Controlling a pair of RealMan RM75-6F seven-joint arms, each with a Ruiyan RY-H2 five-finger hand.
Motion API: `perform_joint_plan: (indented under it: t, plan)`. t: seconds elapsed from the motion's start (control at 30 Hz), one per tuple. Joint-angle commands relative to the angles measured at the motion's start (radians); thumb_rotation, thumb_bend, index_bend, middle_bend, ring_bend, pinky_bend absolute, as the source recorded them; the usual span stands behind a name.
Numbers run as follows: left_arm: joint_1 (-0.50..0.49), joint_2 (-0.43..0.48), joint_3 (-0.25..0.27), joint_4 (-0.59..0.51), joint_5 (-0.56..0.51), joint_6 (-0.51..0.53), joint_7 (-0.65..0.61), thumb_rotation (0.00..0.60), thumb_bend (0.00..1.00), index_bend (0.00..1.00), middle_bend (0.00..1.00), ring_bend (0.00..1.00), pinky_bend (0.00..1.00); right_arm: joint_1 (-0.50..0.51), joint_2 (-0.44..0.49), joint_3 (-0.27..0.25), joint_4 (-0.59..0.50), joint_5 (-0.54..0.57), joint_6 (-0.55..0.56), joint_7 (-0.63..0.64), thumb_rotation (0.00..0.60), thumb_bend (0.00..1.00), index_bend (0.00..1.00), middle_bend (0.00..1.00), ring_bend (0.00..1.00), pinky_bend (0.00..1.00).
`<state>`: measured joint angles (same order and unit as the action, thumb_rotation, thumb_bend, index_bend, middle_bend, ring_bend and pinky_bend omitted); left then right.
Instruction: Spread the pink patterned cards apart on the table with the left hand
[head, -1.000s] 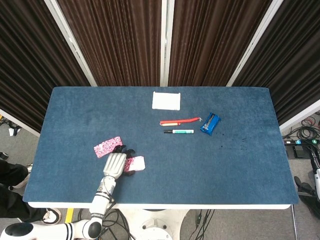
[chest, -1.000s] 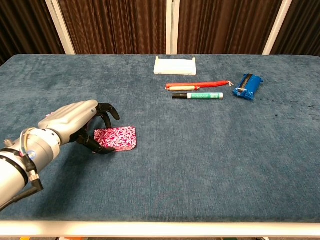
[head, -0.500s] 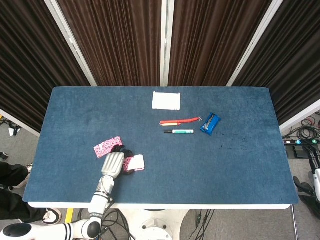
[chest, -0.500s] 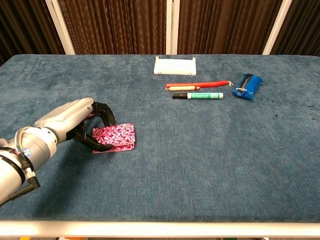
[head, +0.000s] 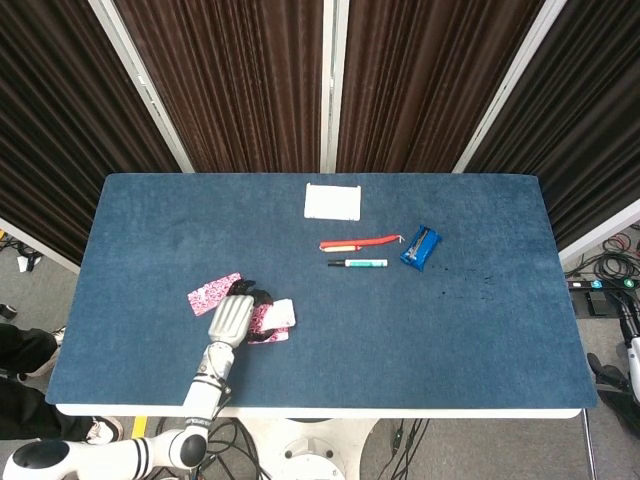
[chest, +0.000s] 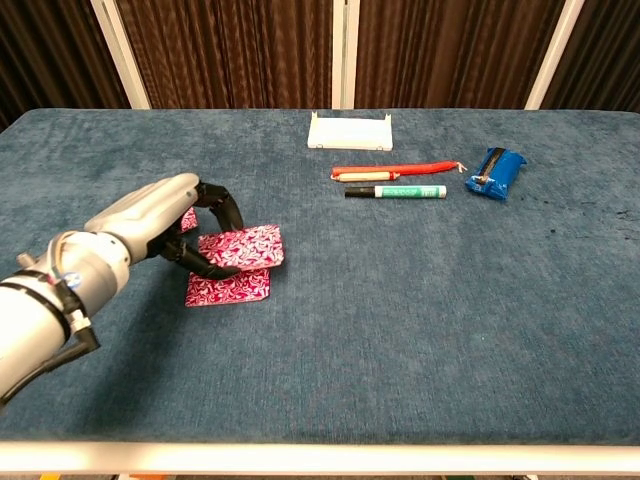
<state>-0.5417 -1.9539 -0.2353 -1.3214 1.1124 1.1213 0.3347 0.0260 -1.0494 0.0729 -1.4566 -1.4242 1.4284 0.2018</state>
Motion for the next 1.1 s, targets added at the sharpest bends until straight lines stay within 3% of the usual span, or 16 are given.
perform_joint_plan:
  t: [0.03,0.37,0.6,0.87,1.1]
  plan:
    - [-0.038,-0.028,-0.038,0.044,-0.010,-0.025,-0.005,0.600,0.27,0.41,0.49,0.14,0.10,-0.002,0.002,0.000,0.000,0.002,0.001,0.002,0.600,0.21,0.00,0.00,0.00,0.00]
    - [-0.132,-0.106,-0.111,0.225,-0.029,-0.082,-0.055,0.600,0.28,0.41,0.50,0.15,0.10,-0.007,0.012,0.003,0.013,0.015,-0.006,0.021,0.600,0.21,0.00,0.00,0.00,0.00]
    - [-0.165,-0.142,-0.124,0.325,-0.031,-0.102,-0.095,0.600,0.27,0.41,0.48,0.15,0.10,-0.007,0.010,0.004,0.025,0.022,-0.015,0.035,0.600,0.21,0.00,0.00,0.00,0.00]
    - [-0.173,-0.155,-0.112,0.377,0.006,-0.093,-0.167,0.600,0.23,0.31,0.18,0.09,0.10,-0.005,0.006,0.004,0.033,0.022,-0.021,0.036,0.600,0.21,0.00,0.00,0.00,0.00]
    - [-0.167,-0.136,-0.110,0.368,0.000,-0.097,-0.172,0.600,0.19,0.25,0.16,0.08,0.09,-0.006,0.005,0.003,0.032,0.020,-0.019,0.035,0.600,0.21,0.00,0.00,0.00,0.00]
